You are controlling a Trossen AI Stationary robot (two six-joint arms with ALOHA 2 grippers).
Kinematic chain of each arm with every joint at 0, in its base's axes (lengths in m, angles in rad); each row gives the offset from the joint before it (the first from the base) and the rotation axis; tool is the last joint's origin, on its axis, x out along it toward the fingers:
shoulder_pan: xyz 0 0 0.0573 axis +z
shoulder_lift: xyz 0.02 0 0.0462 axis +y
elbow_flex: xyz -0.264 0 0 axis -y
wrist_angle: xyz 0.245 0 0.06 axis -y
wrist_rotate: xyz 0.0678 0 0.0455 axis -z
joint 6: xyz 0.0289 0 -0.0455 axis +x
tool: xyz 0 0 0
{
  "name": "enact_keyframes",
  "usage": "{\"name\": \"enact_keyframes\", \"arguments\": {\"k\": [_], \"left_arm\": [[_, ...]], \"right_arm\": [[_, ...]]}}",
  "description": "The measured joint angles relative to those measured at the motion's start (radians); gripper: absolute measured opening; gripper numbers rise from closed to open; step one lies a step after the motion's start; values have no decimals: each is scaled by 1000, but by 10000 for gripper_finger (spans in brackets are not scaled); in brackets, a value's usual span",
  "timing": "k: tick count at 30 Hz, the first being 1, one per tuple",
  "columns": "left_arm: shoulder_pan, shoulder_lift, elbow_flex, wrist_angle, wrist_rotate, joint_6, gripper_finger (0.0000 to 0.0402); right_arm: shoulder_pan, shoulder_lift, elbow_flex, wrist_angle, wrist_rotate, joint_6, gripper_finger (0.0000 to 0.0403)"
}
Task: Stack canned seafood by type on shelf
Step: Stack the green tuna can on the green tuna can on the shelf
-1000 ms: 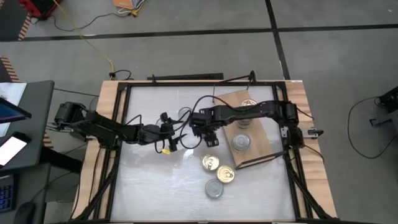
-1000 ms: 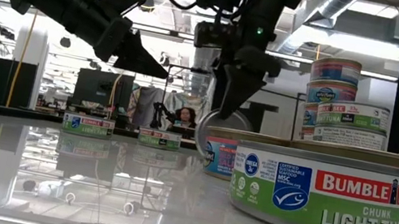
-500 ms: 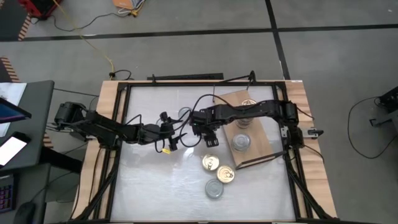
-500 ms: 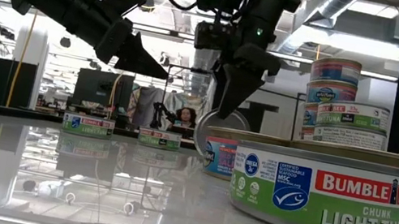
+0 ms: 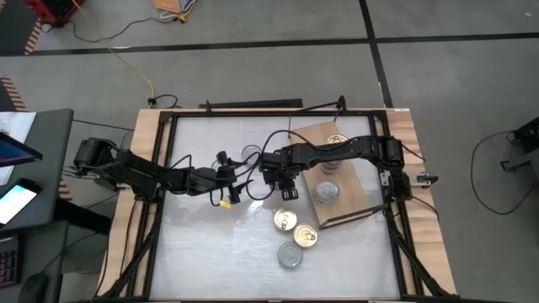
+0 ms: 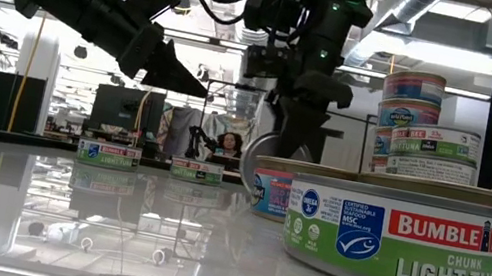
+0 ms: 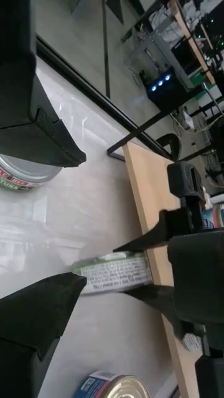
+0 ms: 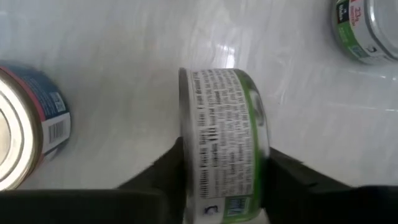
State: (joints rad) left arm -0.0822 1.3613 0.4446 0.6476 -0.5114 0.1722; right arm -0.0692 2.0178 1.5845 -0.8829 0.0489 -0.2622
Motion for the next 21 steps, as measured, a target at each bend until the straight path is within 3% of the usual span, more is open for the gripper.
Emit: {"name": "enact_keyframes", "arguments": {"k": [2,6,11,21], "left_arm": [[0,0,0,0,0,0,279],[0,0,0,7,-30,22,279],[-23,-42,0,20,-239,82,279],[-81,-135,-4,-19,-262,116,279]], "right_arm": [[0,0,0,-1,-1,-12,155],[0,-1,6,-18,-1,-24,157],[0,-1,65,-119,0,-1,157],[4,-1,152,-219,32,19,157]]}}
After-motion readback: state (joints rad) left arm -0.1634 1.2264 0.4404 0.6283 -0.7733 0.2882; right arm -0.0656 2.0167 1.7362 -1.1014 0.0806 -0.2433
